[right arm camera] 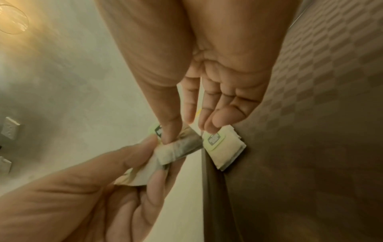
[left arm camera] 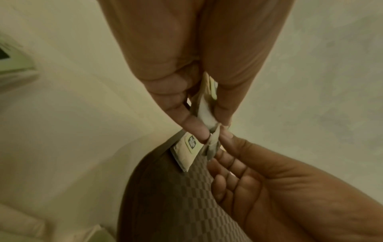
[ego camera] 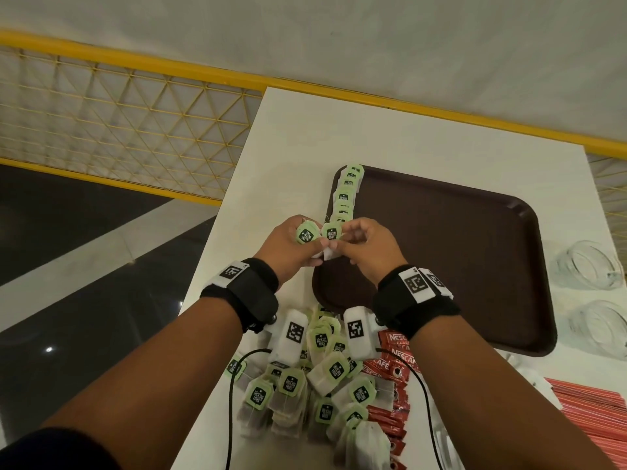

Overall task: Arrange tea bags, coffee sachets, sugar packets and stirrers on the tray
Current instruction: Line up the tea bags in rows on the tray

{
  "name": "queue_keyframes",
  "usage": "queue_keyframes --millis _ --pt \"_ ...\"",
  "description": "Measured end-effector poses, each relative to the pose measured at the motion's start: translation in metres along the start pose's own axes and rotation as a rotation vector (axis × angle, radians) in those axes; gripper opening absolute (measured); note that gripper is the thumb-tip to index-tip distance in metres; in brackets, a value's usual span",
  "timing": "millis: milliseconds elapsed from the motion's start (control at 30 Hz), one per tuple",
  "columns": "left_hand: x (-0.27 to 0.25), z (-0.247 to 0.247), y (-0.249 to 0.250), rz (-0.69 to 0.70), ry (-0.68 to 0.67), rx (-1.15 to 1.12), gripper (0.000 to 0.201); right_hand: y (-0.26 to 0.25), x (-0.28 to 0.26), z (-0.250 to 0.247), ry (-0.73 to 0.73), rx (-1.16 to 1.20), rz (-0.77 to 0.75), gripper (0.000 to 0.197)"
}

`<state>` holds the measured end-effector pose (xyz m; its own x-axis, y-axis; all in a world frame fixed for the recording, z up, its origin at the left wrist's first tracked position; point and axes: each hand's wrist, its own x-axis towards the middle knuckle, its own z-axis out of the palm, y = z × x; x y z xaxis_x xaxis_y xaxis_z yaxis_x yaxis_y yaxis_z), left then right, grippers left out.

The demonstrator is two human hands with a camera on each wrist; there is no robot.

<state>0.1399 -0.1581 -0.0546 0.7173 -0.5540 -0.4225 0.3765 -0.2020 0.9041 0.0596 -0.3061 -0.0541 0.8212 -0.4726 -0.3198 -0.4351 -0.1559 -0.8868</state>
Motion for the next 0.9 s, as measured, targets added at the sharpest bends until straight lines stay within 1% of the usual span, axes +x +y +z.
queue_keyframes --millis 67,100,233,300,400,533,600,700,900 --pt "-0.001 -0.002 0.000 -0.013 -0.011 0.003 0.023 0.001 -0.001 -0.004 -0.054 0.002 0.034 0.013" --pt "-0.001 -0.003 0.000 -0.021 -0.011 0.005 0.025 0.002 0.000 -0.005 -0.058 0.005 0.054 0.010" --pt "-0.003 -0.008 0.000 -0.070 0.004 -0.048 0.033 0.010 0.005 -0.008 0.001 -0.012 0.154 0.015" --pt "-0.003 -0.009 0.000 -0.095 0.012 -0.074 0.036 0.014 0.008 -0.006 0.023 -0.025 0.191 0.013" --pt "-0.003 -0.009 0.000 -0.141 0.007 -0.104 0.033 0.018 0.016 -0.001 0.077 -0.085 0.205 0.011" --pt "-0.003 -0.011 0.001 -0.206 -0.011 -0.150 0.023 0.023 0.025 0.008 0.157 -0.178 0.210 0.015" --pt "-0.003 -0.012 0.001 -0.231 -0.030 -0.184 0.025 0.026 0.029 0.010 0.190 -0.225 0.214 0.015" --pt "-0.003 -0.014 -0.002 -0.224 -0.042 -0.161 0.032 0.026 0.032 0.011 0.205 -0.245 0.206 0.014" --pt "-0.005 -0.018 -0.005 -0.170 -0.051 -0.131 0.034 0.024 0.030 0.011 0.210 -0.244 0.204 0.014"
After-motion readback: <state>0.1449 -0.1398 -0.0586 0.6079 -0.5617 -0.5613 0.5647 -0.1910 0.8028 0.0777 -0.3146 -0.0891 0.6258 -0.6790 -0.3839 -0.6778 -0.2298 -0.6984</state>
